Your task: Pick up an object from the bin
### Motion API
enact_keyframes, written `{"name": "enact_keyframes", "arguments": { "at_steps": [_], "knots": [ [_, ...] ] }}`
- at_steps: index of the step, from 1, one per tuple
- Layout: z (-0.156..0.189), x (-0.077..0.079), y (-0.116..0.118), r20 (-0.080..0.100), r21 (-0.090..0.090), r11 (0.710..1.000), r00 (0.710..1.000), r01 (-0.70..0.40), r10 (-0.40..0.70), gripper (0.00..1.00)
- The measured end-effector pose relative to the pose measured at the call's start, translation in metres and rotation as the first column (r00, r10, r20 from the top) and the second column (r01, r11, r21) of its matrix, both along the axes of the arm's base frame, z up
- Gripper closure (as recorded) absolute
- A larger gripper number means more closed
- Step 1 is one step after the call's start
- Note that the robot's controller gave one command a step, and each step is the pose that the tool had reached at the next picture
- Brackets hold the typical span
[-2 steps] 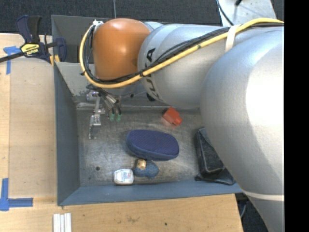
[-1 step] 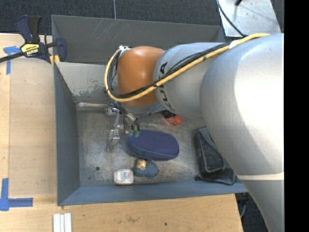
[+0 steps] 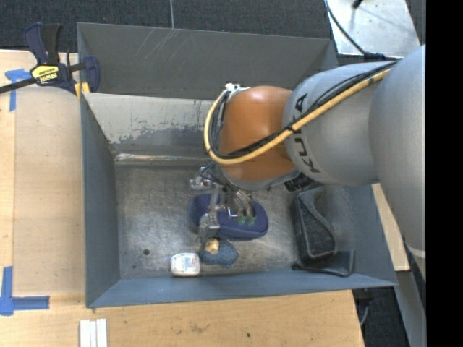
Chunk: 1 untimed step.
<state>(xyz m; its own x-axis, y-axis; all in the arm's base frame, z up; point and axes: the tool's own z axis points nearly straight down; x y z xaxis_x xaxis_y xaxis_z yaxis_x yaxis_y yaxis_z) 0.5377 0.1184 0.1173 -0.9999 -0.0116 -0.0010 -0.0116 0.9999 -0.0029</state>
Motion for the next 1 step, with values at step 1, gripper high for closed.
{"name": "enact_keyframes", "arguments": {
  "at_steps": [1],
  "knots": [
    [-0.0434, 0.0455, -0.0608, 0.006, 0.004, 0.958, 0.958, -0.288, 0.288, 0.0]
  ]
}}
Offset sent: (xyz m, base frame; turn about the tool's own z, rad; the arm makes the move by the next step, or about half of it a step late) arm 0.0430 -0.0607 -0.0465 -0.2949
